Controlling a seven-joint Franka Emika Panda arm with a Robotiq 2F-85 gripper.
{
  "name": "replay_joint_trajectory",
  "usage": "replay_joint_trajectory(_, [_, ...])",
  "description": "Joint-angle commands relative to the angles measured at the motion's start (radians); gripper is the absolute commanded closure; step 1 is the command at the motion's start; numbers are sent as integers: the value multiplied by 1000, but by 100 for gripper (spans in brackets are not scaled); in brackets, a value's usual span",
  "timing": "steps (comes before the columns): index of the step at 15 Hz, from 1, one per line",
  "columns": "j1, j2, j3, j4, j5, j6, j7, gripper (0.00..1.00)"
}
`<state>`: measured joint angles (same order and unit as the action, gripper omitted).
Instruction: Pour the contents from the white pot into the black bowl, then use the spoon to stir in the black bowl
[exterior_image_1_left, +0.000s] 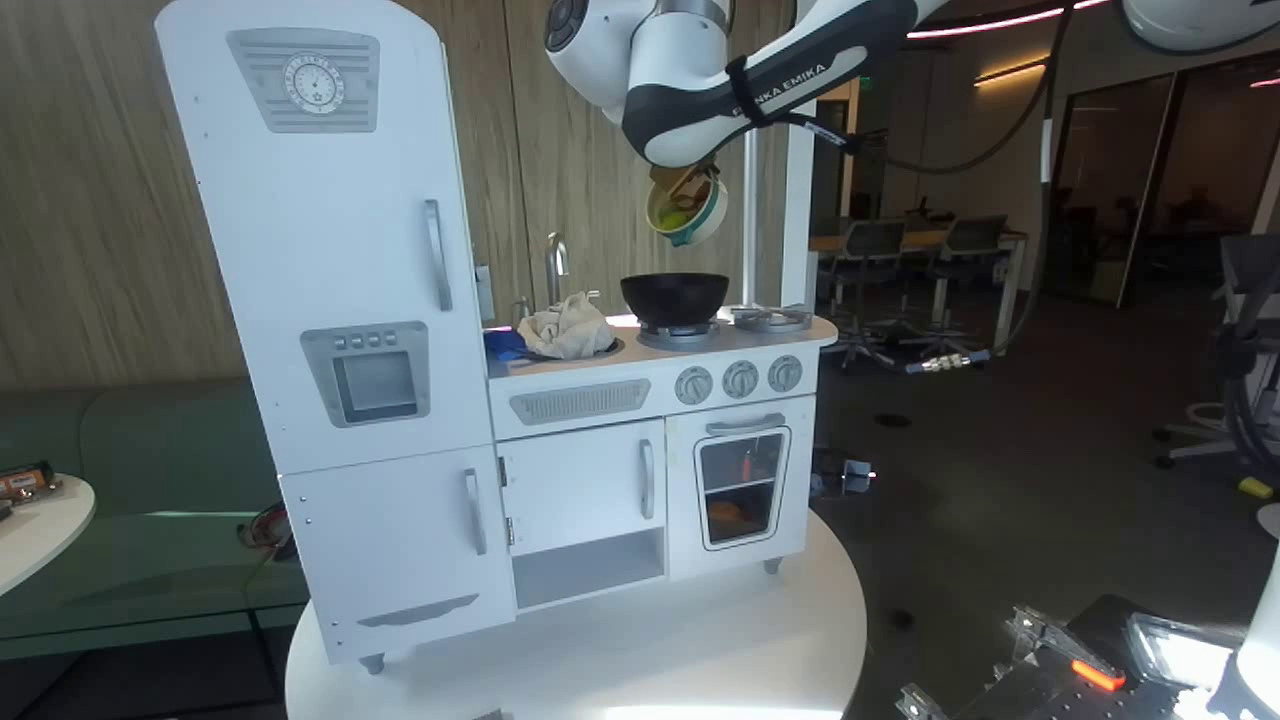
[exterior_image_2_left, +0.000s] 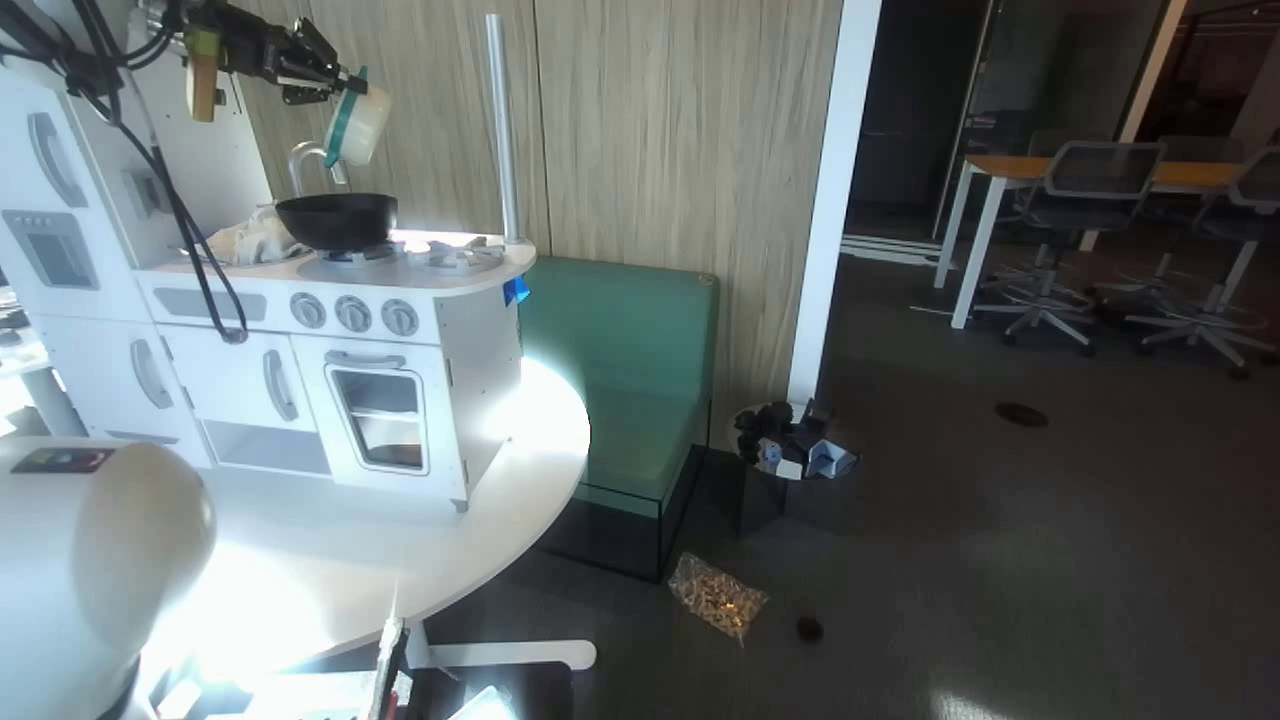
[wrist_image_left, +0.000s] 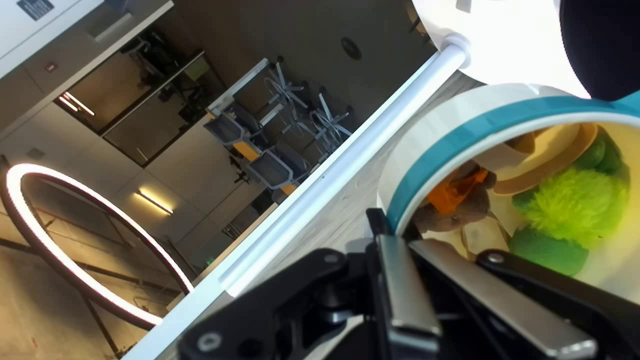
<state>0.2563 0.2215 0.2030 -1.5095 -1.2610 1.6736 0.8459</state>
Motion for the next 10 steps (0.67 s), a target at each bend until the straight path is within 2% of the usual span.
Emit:
replay_joint_trajectory(1, [49, 57, 1, 53, -71, -52, -98, 97])
replay_joint_trajectory(3, [72, 74, -3, 44, -106, -88, -132, 97])
replay_joint_trajectory(6, [108, 95, -10, 29, -217, -172, -157, 98])
replay_joint_trajectory(10, [126, 112, 4, 19, -290, -229, -203, 98])
